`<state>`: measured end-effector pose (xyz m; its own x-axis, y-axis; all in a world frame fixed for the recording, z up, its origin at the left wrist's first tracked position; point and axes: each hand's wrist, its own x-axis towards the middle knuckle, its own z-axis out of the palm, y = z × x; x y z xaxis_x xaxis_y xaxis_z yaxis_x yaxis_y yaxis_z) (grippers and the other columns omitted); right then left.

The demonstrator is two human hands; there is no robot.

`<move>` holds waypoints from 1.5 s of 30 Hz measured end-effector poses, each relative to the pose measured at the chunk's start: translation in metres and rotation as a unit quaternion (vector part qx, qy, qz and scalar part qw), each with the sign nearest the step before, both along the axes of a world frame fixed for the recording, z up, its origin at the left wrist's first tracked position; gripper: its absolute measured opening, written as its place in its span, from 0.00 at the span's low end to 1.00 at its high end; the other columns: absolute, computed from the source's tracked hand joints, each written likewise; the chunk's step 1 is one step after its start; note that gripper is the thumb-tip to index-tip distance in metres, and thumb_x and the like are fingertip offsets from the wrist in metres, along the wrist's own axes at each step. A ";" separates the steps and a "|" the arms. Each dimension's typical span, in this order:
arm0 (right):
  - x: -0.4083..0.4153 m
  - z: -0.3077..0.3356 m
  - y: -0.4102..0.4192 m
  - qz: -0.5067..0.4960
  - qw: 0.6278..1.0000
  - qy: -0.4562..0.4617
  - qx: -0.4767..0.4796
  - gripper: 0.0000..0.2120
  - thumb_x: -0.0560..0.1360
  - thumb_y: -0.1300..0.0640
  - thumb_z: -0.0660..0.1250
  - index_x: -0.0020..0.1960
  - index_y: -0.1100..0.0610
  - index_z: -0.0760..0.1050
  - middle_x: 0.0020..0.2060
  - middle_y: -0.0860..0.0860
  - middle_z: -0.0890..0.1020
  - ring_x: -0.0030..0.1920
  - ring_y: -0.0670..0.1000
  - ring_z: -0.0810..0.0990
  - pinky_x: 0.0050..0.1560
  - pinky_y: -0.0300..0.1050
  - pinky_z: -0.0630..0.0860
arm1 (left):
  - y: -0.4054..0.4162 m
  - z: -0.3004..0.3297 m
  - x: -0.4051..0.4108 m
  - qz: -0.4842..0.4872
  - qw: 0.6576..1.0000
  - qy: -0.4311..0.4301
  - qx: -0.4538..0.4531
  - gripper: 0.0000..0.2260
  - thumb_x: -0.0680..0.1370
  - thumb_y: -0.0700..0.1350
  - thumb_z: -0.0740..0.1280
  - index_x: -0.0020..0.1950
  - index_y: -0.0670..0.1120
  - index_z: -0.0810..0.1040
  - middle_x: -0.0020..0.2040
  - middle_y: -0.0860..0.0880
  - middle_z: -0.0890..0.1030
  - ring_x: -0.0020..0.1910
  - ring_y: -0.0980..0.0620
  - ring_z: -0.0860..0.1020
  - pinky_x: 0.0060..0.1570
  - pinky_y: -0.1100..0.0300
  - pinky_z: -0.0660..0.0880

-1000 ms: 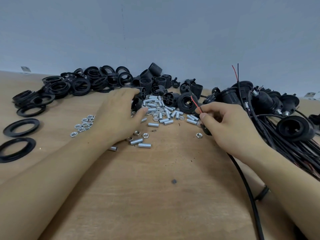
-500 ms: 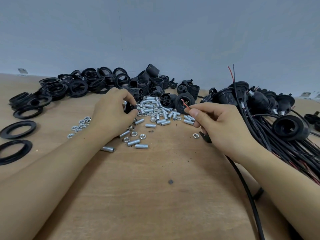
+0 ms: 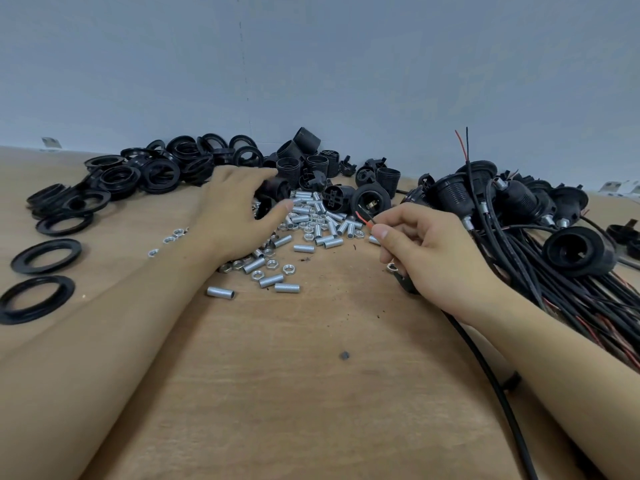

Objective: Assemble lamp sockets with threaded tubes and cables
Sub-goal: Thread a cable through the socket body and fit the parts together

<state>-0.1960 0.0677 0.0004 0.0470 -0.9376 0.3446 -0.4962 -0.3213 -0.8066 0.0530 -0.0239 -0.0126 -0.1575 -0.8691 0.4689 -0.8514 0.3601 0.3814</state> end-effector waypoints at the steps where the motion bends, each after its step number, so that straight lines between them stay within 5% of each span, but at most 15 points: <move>1: 0.000 0.000 0.000 0.001 1.000 0.001 0.001 0.04 0.79 0.55 0.66 0.47 0.49 0.79 0.31 0.48 0.82 0.26 0.40 0.73 0.30 0.34 0.68 | 0.002 0.002 0.000 0.020 0.999 0.014 -0.038 0.22 0.78 0.57 0.61 0.70 0.50 0.74 0.63 0.49 0.78 0.68 0.44 0.65 0.67 0.47 0.64; 7: -0.002 0.001 -0.003 -0.017 1.000 -0.021 -0.002 0.06 0.78 0.57 0.67 0.45 0.49 0.80 0.31 0.45 0.81 0.28 0.40 0.74 0.31 0.36 0.70 | 0.008 0.009 0.000 -0.056 0.995 0.054 0.056 0.29 0.73 0.49 0.52 0.73 0.46 0.72 0.66 0.45 0.77 0.67 0.45 0.71 0.68 0.47 0.68; 11: -0.005 0.003 -0.003 -0.031 0.999 -0.020 -0.023 0.05 0.75 0.59 0.72 0.43 0.50 0.84 0.33 0.50 0.82 0.32 0.45 0.74 0.35 0.42 0.77 | 0.007 0.008 -0.005 -0.017 0.997 0.066 0.045 0.29 0.70 0.53 0.57 0.71 0.51 0.73 0.60 0.51 0.71 0.63 0.50 0.70 0.60 0.56 0.66; 13: -0.004 0.003 -0.003 -0.024 0.999 -0.006 -0.037 0.05 0.75 0.59 0.72 0.43 0.50 0.83 0.32 0.51 0.81 0.30 0.47 0.73 0.31 0.36 0.72 | 0.007 0.005 -0.006 -0.021 0.997 0.063 0.047 0.27 0.69 0.54 0.59 0.66 0.51 0.76 0.57 0.53 0.67 0.61 0.52 0.68 0.58 0.59 0.64; 18: 0.000 0.003 0.000 -0.009 0.998 0.042 -0.056 0.07 0.74 0.60 0.71 0.41 0.48 0.81 0.35 0.47 0.80 0.35 0.55 0.75 0.35 0.37 0.70 | 0.007 0.000 -0.007 -0.056 0.993 0.072 0.080 0.18 0.73 0.50 0.68 0.60 0.54 0.68 0.55 0.56 0.76 0.46 0.56 0.75 0.41 0.64 0.67; 23: -0.001 0.005 0.001 -0.008 0.997 0.048 -0.066 0.05 0.75 0.60 0.70 0.43 0.50 0.81 0.35 0.50 0.81 0.36 0.53 0.75 0.35 0.35 0.70 | 0.009 0.002 -0.008 -0.090 0.994 0.052 0.017 0.23 0.70 0.37 0.71 0.62 0.51 0.71 0.60 0.49 0.70 0.57 0.47 0.73 0.53 0.52 0.73; 30: -0.002 0.005 0.000 -0.012 0.997 0.035 -0.074 0.06 0.75 0.61 0.70 0.43 0.51 0.81 0.33 0.45 0.79 0.33 0.51 0.73 0.35 0.32 0.69 | 0.012 0.003 -0.007 -0.112 0.989 0.041 -0.091 0.23 0.69 0.29 0.72 0.60 0.45 0.78 0.59 0.51 0.65 0.55 0.57 0.68 0.54 0.80 0.63; 34: -0.002 0.004 -0.001 -0.016 0.997 0.030 -0.072 0.06 0.75 0.61 0.71 0.44 0.50 0.80 0.32 0.43 0.78 0.31 0.44 0.70 0.34 0.32 0.70 | 0.013 0.006 -0.008 -0.069 0.986 0.056 -0.139 0.25 0.68 0.33 0.76 0.63 0.46 0.78 0.56 0.47 0.68 0.53 0.56 0.70 0.55 0.74 0.65; 38: -0.002 0.005 0.000 -0.011 0.997 0.041 -0.069 0.07 0.75 0.60 0.71 0.43 0.48 0.80 0.33 0.45 0.79 0.32 0.51 0.72 0.34 0.34 0.70 | 0.015 0.010 -0.007 -0.035 0.988 0.038 -0.148 0.23 0.69 0.43 0.80 0.63 0.47 0.80 0.53 0.46 0.70 0.51 0.52 0.70 0.55 0.58 0.71; 42: -0.002 0.004 0.000 -0.012 0.997 0.045 -0.064 0.07 0.74 0.60 0.71 0.43 0.49 0.80 0.34 0.45 0.79 0.34 0.54 0.73 0.34 0.37 0.70 | 0.017 0.010 -0.006 -0.003 0.992 0.052 -0.116 0.34 0.63 0.63 0.77 0.64 0.46 0.79 0.53 0.49 0.71 0.50 0.55 0.68 0.53 0.62 0.65; 45: -0.001 0.004 0.000 -0.013 0.997 0.037 -0.061 0.06 0.75 0.60 0.71 0.43 0.50 0.80 0.34 0.46 0.80 0.35 0.54 0.75 0.36 0.38 0.72 | 0.020 0.014 -0.007 -0.003 0.986 0.085 -0.140 0.35 0.68 0.65 0.72 0.68 0.45 0.76 0.56 0.48 0.76 0.53 0.56 0.72 0.55 0.65 0.66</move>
